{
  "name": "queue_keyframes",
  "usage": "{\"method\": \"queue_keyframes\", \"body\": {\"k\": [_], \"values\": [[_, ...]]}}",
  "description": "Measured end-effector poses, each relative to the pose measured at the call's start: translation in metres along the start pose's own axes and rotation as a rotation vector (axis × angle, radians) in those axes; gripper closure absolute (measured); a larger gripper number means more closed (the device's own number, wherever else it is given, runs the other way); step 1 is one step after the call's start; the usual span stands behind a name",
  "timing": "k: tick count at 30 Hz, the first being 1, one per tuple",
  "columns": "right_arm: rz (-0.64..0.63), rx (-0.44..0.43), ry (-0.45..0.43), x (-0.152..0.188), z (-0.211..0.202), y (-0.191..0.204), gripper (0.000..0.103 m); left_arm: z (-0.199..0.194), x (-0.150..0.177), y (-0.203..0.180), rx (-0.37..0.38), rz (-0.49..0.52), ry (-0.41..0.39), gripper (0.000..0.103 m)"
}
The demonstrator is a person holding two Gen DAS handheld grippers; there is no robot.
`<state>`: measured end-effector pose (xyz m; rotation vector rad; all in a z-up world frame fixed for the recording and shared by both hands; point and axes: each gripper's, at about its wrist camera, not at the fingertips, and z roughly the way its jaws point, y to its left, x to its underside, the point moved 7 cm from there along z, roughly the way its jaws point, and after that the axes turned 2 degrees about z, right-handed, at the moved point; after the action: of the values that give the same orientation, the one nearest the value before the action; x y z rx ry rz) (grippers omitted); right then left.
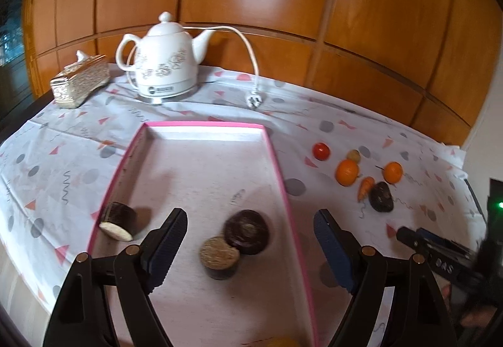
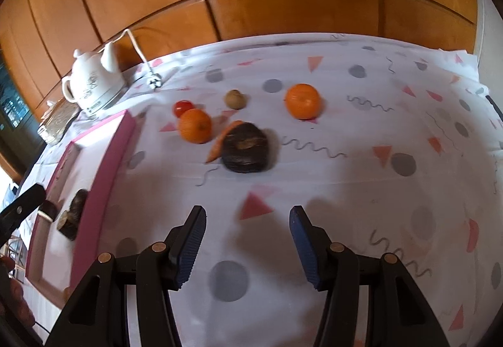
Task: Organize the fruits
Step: 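Withdraw both grippers from the tray, then grasp the dark round root with the right gripper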
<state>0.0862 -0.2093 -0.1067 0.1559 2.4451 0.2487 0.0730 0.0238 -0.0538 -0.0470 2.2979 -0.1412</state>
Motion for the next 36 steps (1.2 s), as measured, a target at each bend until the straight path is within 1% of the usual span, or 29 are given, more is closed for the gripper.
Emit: {"method": "queue_keyframes", "body": {"k": [4, 12, 14, 23, 26, 27, 29, 34, 36], "values": [[-0.013, 0.002, 0.008, -0.007, 0.008, -0.002, 0.047, 0.002, 0.002, -0.008, 0.019, 0.007, 0.012, 0.018], [-0.056, 0.009, 0.011, -0.021, 0.027, 0.006, 0.047, 0.009, 0.005, -0.019, 0.052, 0.010, 0.034, 0.018], [-0.064, 0.012, 0.012, -0.026, 0.032, 0.007, 0.046, 0.010, 0.005, -0.022, 0.070, 0.012, 0.038, 0.018], [-0.093, 0.028, 0.030, -0.041, 0.054, 0.009, 0.046, 0.014, 0.004, -0.030, 0.094, 0.019, 0.048, 0.017], [-0.093, 0.010, 0.030, -0.041, 0.058, 0.009, 0.046, 0.015, 0.004, -0.033, 0.100, 0.022, 0.051, 0.017], [-0.093, 0.005, 0.033, -0.040, 0.060, 0.009, 0.047, 0.015, 0.004, -0.034, 0.102, 0.023, 0.052, 0.017], [-0.089, -0.012, 0.036, -0.039, 0.060, 0.010, 0.056, 0.017, 0.004, -0.037, 0.107, 0.024, 0.055, 0.017], [-0.087, 0.044, 0.013, -0.037, 0.054, -0.001, 0.057, 0.020, 0.004, -0.044, 0.116, 0.031, 0.061, 0.017], [-0.071, 0.049, 0.013, -0.035, 0.051, -0.009, 0.057, 0.021, 0.003, -0.048, 0.123, 0.034, 0.063, 0.017]]}}
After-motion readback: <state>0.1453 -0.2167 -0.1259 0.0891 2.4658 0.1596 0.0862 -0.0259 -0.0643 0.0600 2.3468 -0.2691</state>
